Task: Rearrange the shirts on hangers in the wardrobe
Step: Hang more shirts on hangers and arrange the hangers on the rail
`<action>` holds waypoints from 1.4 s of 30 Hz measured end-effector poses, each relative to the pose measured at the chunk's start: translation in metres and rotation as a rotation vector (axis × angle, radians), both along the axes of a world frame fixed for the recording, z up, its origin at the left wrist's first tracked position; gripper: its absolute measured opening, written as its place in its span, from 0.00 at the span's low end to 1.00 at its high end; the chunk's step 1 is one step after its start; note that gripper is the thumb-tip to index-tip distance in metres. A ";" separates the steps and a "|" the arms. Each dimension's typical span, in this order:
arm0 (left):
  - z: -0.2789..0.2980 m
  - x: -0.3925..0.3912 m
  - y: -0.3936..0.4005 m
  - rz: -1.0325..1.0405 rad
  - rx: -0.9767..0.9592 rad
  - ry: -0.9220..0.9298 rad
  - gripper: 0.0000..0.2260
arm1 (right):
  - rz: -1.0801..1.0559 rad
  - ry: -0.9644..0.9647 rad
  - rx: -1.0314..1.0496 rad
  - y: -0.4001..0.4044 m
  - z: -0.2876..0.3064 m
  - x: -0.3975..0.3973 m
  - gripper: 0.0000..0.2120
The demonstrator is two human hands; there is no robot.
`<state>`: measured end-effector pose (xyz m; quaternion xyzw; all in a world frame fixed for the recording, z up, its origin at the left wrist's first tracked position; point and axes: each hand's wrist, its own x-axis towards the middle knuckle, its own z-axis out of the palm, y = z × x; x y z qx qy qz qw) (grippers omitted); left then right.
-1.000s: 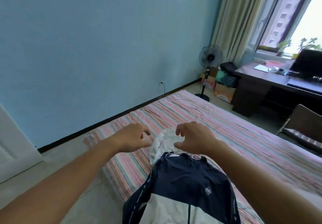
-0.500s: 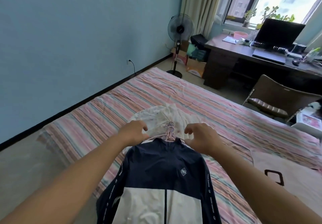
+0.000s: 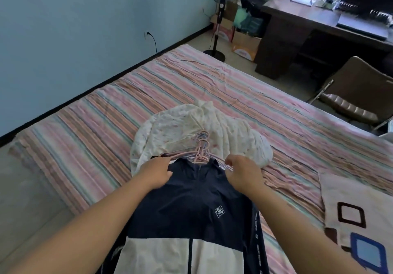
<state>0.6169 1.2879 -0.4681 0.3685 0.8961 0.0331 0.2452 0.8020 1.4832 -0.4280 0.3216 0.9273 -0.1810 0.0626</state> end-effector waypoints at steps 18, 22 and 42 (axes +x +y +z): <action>-0.157 -0.034 0.040 0.123 -0.110 0.200 0.10 | -0.031 -0.106 -0.062 0.049 -0.185 -0.051 0.14; -0.159 -0.034 0.039 0.128 -0.079 0.238 0.06 | -0.018 -0.132 0.002 0.051 -0.187 -0.050 0.09; -0.009 -0.005 -0.045 0.194 0.276 -0.257 0.07 | -0.005 0.152 -0.259 -0.013 -0.051 0.028 0.01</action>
